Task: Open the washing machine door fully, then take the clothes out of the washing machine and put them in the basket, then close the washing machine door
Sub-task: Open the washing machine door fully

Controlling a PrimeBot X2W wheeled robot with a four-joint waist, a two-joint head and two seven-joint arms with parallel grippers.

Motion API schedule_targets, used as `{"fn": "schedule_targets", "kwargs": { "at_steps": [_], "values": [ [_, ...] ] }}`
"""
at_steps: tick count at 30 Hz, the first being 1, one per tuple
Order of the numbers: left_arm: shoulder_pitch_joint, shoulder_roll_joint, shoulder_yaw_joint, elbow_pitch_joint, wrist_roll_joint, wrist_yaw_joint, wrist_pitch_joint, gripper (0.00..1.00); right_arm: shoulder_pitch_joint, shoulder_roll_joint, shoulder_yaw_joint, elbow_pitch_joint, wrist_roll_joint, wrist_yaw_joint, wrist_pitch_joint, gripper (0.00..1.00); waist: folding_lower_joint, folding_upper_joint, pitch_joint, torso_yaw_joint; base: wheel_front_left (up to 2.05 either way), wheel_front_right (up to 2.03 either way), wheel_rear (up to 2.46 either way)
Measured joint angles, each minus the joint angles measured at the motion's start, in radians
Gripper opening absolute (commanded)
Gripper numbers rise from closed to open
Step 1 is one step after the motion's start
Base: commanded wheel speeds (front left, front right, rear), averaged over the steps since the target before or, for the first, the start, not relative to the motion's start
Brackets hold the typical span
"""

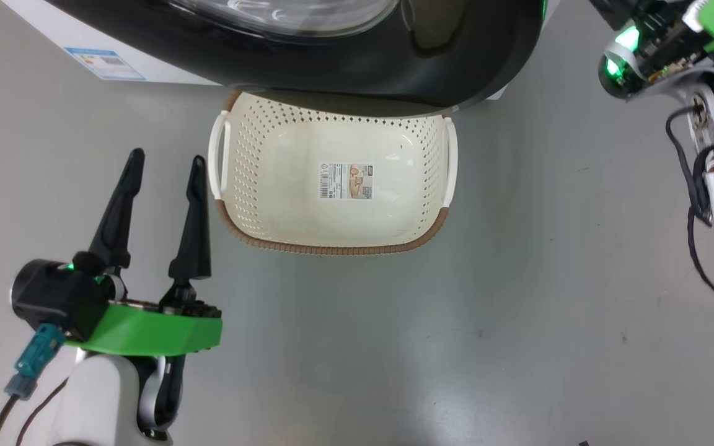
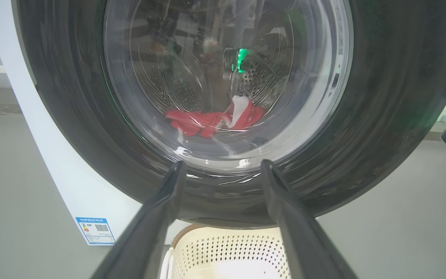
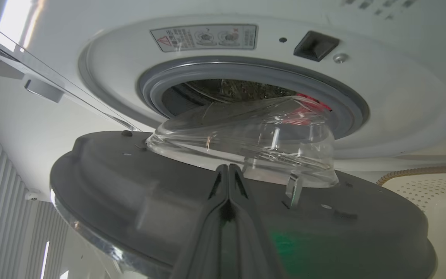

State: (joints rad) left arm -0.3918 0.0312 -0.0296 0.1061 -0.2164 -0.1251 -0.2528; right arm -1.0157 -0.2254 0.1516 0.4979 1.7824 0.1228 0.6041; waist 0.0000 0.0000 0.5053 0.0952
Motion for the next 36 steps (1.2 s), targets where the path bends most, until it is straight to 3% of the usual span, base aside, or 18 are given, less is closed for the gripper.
{"fn": "schedule_targets", "kwargs": {
  "at_steps": [14, 36],
  "values": [
    [0.004, 0.0, -0.007, 0.004, -0.028, 0.0, 0.0, 1.0, -0.073, -0.054, 0.167, 0.048, -0.023, 0.0, 0.188, 0.0, 0.0, 0.0, -0.041, 0.011, 0.0, 0.0, 0.0],
    [0.152, 0.001, -0.007, 0.018, -0.041, 0.007, -0.001, 1.0, 0.221, 0.016, 0.263, -0.077, 0.01, 0.0, 0.177, 0.0, 0.0, 0.0, -0.243, 0.086, 0.0, 0.0, 0.0]
  ]
}}
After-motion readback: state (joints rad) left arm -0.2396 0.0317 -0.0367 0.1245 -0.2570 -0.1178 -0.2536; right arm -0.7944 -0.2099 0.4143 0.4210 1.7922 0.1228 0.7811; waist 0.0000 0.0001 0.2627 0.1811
